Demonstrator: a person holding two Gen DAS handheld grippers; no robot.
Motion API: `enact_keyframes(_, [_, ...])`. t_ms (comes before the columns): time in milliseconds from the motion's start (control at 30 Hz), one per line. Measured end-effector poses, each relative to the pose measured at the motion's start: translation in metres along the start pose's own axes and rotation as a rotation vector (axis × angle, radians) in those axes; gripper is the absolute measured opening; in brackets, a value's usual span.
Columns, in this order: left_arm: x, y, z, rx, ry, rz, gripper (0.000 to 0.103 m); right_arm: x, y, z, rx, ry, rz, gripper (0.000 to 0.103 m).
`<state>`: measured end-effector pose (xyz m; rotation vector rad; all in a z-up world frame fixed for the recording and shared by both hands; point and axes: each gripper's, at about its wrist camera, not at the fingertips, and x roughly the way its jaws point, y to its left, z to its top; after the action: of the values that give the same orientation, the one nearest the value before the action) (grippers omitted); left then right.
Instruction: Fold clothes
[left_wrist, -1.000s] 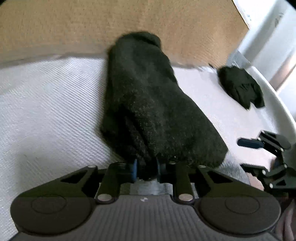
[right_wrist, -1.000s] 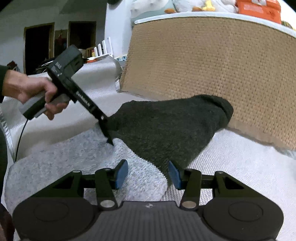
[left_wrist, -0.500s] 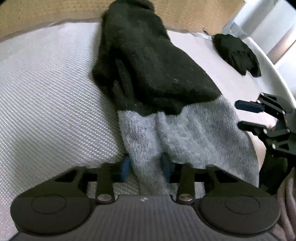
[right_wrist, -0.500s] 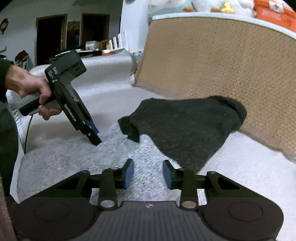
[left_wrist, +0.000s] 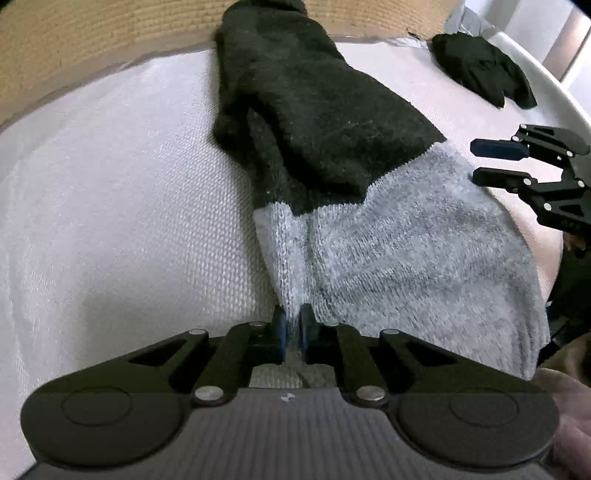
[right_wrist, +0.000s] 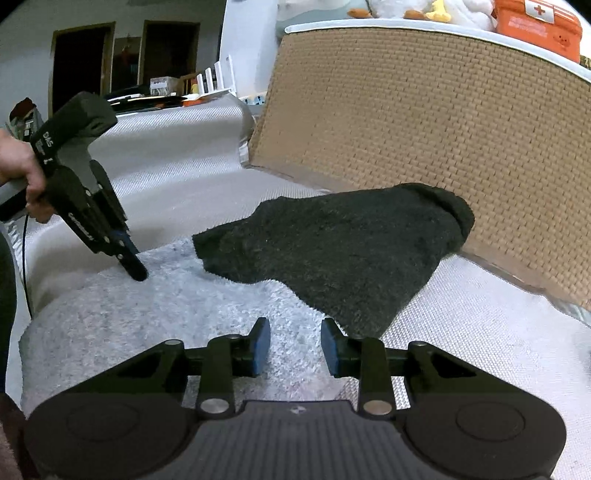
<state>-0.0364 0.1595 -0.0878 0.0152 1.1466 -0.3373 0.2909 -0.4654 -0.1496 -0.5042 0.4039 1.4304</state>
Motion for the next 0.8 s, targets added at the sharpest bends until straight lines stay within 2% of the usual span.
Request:
enact_keyframes(133, [0.002,-0.007,-0.002,0.008,0.005,0.014,0.009,0.001,0.003,-0.002,-0.013,0.02,0.025,0.034])
enact_keyframes(233, [-0.001,-0.01,0.001,-0.01,-0.011,0.005,0.011,0.019,0.011,-0.007,-0.061,0.155,0.04,0.034])
enact_keyframes(333, [-0.014,-0.014,0.007,-0.007,-0.061,-0.022,0.019,0.029,0.021,-0.016,-0.17,0.158,0.005,0.034])
enact_keyframes(433, [-0.022,-0.03,0.009,0.057,-0.081,-0.007,0.029,0.035,0.021,-0.007,-0.162,0.212,0.0,0.034])
enact_keyframes(467, [-0.017,-0.036,0.01,0.084,-0.049,0.011,0.032,0.04,0.02,-0.004,-0.154,0.241,-0.001,0.035])
enact_keyframes(567, [0.009,-0.05,0.018,0.138,0.078,0.081,0.026,0.051,0.022,0.005,-0.164,0.323,-0.014,0.035])
enact_keyframes(700, [0.028,-0.051,0.029,0.131,0.131,0.108,0.023,0.058,0.028,0.011,-0.2,0.388,-0.029,0.035])
enact_keyframes(800, [0.035,-0.054,0.037,0.126,0.157,0.118,0.022,0.057,0.02,0.006,-0.181,0.389,-0.017,0.035])
